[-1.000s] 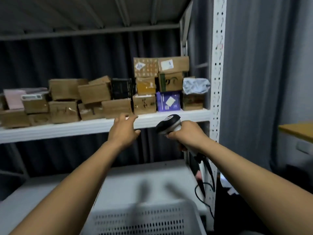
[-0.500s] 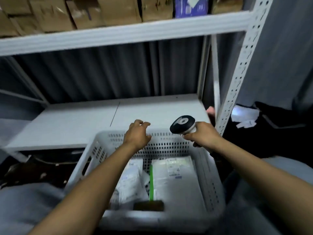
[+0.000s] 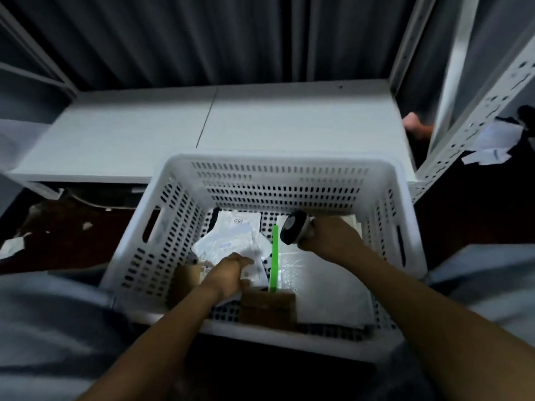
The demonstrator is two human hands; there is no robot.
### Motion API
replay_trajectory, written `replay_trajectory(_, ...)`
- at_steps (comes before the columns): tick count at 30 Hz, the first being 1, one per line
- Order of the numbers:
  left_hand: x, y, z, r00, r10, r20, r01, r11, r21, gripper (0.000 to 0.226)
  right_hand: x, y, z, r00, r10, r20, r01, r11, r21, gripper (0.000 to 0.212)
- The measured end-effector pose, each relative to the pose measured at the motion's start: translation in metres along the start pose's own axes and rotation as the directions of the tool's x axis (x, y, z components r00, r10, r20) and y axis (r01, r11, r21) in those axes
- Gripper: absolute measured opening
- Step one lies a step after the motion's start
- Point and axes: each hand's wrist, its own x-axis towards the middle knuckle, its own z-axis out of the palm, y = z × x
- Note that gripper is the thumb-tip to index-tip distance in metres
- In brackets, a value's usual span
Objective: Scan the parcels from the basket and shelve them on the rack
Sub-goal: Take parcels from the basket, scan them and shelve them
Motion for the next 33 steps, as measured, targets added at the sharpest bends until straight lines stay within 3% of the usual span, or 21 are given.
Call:
replay_trajectory(11, 0.075, -0.008, 0.059, 0.908, 0.051, 0.415, -0.081, 0.995, 0.054, 0.073, 0.013, 0.025, 0.044, 0.988, 0.084, 0.132, -0.074, 0.994, -0.078, 0.028)
replay_trajectory(15, 0.078, -0.004, 0.074, 0.828, 0.044, 0.559, -0.113, 0.990, 0.089, 0.053, 0.016, 0.030, 0.044, 0.991, 0.091, 0.096, -0.088, 0.996, -0.030, 0.030)
replay_trajectory(21, 0.081, -0.007, 0.067, 0.863, 0.048, 0.503, -0.105, 0.991, 0.086, 0.073, 0.011, 0.032, 0.036, 0.993, 0.107, 0.047, -0.109, 0.993, 0.042, 0.029)
replay_trajectory(28, 0.088, -0.004, 0.073, 0.861, -0.014, 0.508, -0.204, 0.906, 0.371, 0.082, -0.001, 0.034, 0.031, 0.995, 0.095, 0.030, -0.097, 0.993, 0.071, 0.031)
replay_trajectory(30, 0.086, 0.001, 0.079, 0.852, -0.015, 0.523, -0.197, 0.917, 0.347, 0.082, -0.001, 0.036, 0.030, 0.995, 0.092, 0.027, -0.094, 0.992, 0.085, 0.032)
replay_trajectory(33, 0.079, -0.003, 0.087, 0.904, -0.013, 0.426, -0.113, 0.956, 0.269, 0.068, -0.001, 0.039, 0.029, 0.994, 0.109, 0.029, -0.111, 0.989, 0.096, 0.030)
